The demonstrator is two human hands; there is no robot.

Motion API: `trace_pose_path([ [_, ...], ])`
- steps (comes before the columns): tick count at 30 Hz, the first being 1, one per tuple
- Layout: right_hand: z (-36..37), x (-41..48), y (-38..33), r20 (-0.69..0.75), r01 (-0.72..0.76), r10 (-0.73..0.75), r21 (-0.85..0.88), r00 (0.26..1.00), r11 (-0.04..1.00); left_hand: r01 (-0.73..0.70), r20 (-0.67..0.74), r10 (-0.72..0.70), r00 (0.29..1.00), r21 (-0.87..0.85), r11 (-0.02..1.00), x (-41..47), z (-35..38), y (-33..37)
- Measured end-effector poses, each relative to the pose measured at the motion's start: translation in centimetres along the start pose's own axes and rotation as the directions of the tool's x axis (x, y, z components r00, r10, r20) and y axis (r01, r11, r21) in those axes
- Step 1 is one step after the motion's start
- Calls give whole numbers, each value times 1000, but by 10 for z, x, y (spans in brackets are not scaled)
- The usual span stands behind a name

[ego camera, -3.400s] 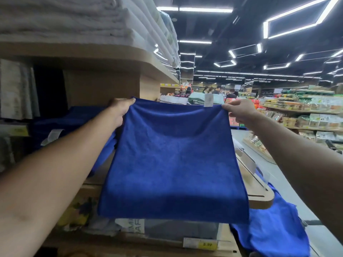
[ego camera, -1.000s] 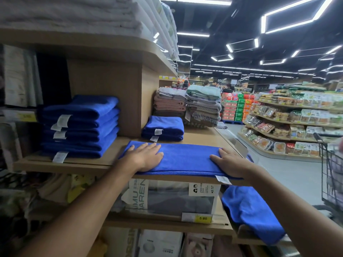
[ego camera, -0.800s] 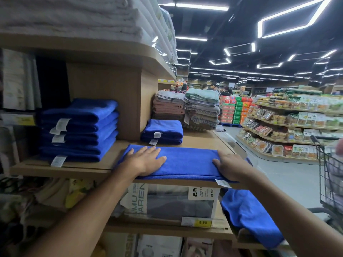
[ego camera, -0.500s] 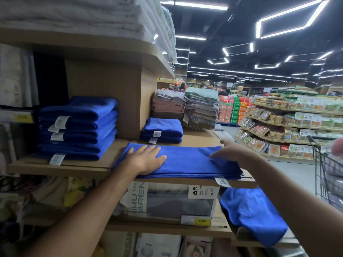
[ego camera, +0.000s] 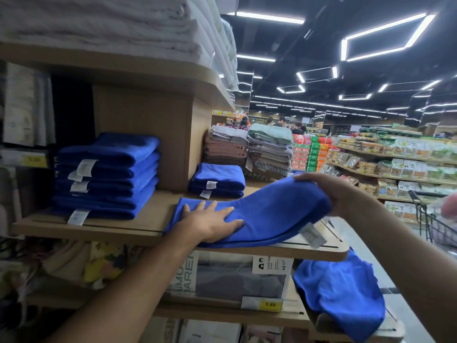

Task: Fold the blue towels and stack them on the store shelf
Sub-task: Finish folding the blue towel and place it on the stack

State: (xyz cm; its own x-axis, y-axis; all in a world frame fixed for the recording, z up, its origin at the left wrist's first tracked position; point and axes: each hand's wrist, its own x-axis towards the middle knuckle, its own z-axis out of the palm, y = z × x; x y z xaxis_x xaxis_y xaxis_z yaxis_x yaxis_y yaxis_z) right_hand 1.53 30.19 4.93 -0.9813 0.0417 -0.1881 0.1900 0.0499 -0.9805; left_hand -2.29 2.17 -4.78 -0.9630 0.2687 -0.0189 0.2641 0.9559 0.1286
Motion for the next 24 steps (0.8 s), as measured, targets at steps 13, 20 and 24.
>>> trace_pose_path([
  [13,81,25,-52,107,124,-94,-323,990,938,-236,-402,19,915,-498,834,11,-23,9],
  [20,154,37,-30,197,242,-155,-580,968,778,-182,-182,-282,942,-983,25,17,-13,-36],
  [24,195,44,-7,186,202,-90,-767,978,609,-161,-189,-282,941,-979,121,21,-10,-41],
])
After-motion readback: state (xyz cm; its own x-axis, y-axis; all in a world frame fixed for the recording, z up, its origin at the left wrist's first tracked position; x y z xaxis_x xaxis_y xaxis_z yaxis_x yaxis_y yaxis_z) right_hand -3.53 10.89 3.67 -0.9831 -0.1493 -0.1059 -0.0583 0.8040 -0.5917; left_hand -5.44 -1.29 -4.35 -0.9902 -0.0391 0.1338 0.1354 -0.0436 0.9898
